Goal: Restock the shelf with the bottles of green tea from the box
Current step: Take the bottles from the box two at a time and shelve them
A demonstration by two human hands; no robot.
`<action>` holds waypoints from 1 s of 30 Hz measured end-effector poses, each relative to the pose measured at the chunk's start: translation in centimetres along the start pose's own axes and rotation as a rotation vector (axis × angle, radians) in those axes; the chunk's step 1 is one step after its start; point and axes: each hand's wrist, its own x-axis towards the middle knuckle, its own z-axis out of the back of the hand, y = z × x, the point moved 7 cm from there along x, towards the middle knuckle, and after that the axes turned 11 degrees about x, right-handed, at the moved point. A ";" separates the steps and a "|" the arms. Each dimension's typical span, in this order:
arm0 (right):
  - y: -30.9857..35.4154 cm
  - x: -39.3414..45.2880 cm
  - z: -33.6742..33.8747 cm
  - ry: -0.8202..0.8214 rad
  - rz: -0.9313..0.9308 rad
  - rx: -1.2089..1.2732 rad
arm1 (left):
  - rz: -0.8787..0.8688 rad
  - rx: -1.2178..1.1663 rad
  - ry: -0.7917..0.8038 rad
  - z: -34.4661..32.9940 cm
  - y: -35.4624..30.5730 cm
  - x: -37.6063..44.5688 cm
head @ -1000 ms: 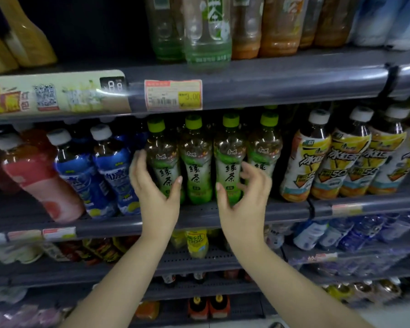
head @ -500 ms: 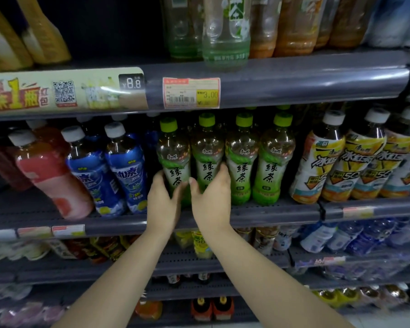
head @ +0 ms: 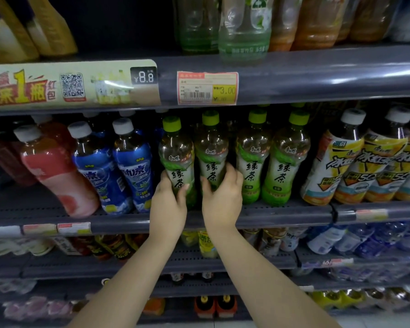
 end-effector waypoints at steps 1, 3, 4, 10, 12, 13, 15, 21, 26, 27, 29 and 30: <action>0.0 -0.2 0.0 0.013 0.010 0.003 | 0.010 0.006 -0.003 0.0 0.2 0.0; 0.0 -0.5 0.1 0.025 0.018 0.006 | 0.024 0.018 -0.010 0.1 0.6 0.0; 0.1 -0.6 0.3 0.019 0.025 0.002 | 0.022 0.025 -0.011 0.2 0.7 0.0; 0.1 -0.7 0.6 -0.020 0.081 -0.010 | 0.016 -0.010 0.003 0.4 0.6 0.0; 0.0 -0.7 0.7 -0.019 0.081 -0.009 | 0.040 -0.031 0.003 0.3 0.6 -0.2; 0.0 -0.7 0.7 -0.016 0.079 -0.009 | 0.057 -0.048 0.003 0.3 0.7 -0.3; -0.2 -0.9 0.8 -0.013 0.072 -0.002 | 0.094 -0.107 0.010 0.1 0.7 -0.5; -0.5 -1.8 1.4 0.103 0.049 0.135 | 0.104 -0.158 0.066 0.3 0.0 -2.5; -2.3 -2.5 7.3 -0.003 0.111 0.229 | -0.091 -0.134 -0.021 1.6 -4.4 -6.6; -2.9 -2.1 8.6 -0.062 0.108 0.230 | -0.106 -0.167 0.015 0.9 -5.5 -6.9; -3.8 -1.1 10.4 -0.145 0.088 0.216 | -0.113 -0.233 0.119 -0.9 -7.6 -6.9; -4.1 -0.5 10.8 -0.163 0.068 0.207 | -0.111 -0.255 0.159 -1.8 -8.6 -6.8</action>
